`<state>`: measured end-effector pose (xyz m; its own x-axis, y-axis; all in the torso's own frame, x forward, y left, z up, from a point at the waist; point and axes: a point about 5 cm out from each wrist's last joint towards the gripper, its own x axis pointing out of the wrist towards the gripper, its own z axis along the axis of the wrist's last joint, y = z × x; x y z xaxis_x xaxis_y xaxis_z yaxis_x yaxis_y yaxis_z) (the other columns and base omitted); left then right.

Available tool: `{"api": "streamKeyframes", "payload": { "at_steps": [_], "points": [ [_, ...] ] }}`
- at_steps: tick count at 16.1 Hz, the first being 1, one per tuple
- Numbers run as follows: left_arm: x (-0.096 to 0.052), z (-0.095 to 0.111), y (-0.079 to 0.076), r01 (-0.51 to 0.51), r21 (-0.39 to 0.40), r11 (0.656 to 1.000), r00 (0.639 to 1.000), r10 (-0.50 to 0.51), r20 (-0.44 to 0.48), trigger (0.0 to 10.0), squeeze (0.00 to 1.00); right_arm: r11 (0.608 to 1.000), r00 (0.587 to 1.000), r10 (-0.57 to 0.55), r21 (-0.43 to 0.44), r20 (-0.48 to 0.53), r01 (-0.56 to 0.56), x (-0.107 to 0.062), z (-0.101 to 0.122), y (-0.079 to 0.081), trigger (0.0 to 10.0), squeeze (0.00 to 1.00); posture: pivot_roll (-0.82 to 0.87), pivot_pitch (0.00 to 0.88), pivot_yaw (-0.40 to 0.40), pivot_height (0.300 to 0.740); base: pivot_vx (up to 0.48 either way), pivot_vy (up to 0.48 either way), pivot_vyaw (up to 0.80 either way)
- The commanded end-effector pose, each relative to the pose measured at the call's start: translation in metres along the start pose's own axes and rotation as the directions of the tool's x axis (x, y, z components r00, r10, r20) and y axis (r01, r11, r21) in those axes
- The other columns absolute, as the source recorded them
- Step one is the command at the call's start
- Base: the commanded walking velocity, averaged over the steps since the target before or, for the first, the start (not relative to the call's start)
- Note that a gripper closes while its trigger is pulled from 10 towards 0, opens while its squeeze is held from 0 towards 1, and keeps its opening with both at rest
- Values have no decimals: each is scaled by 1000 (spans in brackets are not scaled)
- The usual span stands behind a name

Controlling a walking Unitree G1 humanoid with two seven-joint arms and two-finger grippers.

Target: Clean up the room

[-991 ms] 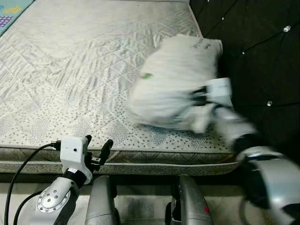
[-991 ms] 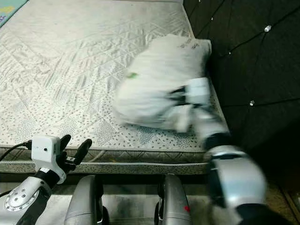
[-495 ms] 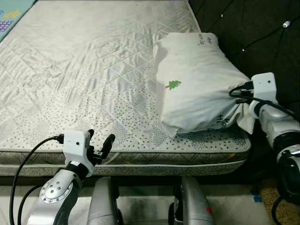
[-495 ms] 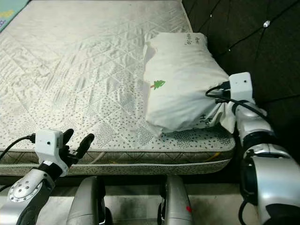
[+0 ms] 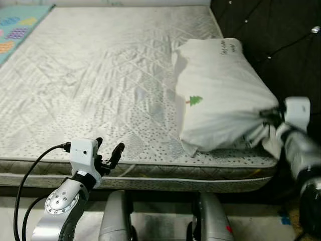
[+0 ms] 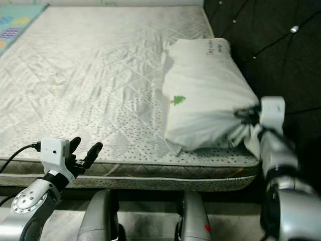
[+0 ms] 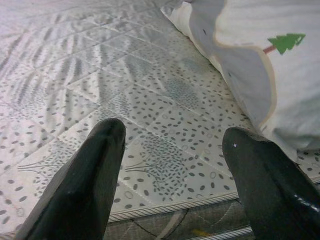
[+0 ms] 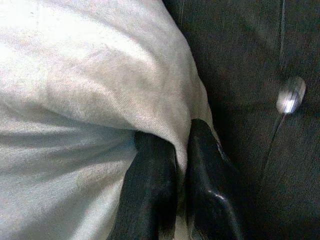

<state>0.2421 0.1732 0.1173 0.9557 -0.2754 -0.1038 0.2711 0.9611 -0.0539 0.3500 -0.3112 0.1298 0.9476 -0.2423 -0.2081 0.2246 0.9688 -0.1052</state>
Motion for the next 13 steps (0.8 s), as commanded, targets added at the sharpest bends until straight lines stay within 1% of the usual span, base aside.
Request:
{"api": "streamKeyframes", "payload": {
  "at_steps": [1, 3, 4, 6, 7, 10, 12, 13],
  "points": [
    [1, 0, 2, 8, 13, 1000, 1000, -8, 0, 10000, 0, 996, 995, -69, 61, 67, 65, -3, 5, -11, 0, 0, 7, 91, 49, 576, 0, 0, 0],
    [4, 1, 0, 18, 13, 1000, 1000, -18, 2, 10000, 0, 987, 991, -111, 123, 74, 102, -10, -10, -12, 0, 0, -1, 89, 54, 576, 0, 0, 0],
    [5, 1, 0, 22, 13, 1000, 1000, -22, 3, 10000, 0, 984, 989, -123, 140, 86, 110, -13, -15, -10, 0, 0, -6, 88, 55, 576, 0, 0, 0],
    [6, 0, 1, 26, 13, 1000, 1000, -26, 5, 10000, 0, 986, 986, -115, 136, 118, 99, -25, -28, 2, 0, 0, -11, 85, 55, 576, 0, 0, 0],
    [6, 0, 1, 28, 13, 1000, 1000, -28, 5, 10000, 0, 983, 986, -119, 152, 118, 100, -32, -35, 7, 0, 0, -12, 85, 55, 576, 0, 0, 0],
    [7, -1, 1, 36, 13, 999, 999, -36, 3, 10000, 0, 983, 985, -113, 162, 128, 92, -61, -52, 21, 0, 0, -21, 85, 60, 576, 0, 0, 0],
    [9, -1, 0, 45, 13, 999, 999, -45, 1, 10000, 0, 979, 987, -125, 176, 105, 105, -76, -62, 24, 0, 0, -32, 86, 70, 576, 0, 0, 0],
    [10, -1, -1, 51, 13, 999, 999, -51, 1, 10000, 0, 977, 987, -129, 181, 96, 111, -79, -64, 24, 0, 0, -35, 88, 74, 576, 0, 0, 0]
  ]
}}
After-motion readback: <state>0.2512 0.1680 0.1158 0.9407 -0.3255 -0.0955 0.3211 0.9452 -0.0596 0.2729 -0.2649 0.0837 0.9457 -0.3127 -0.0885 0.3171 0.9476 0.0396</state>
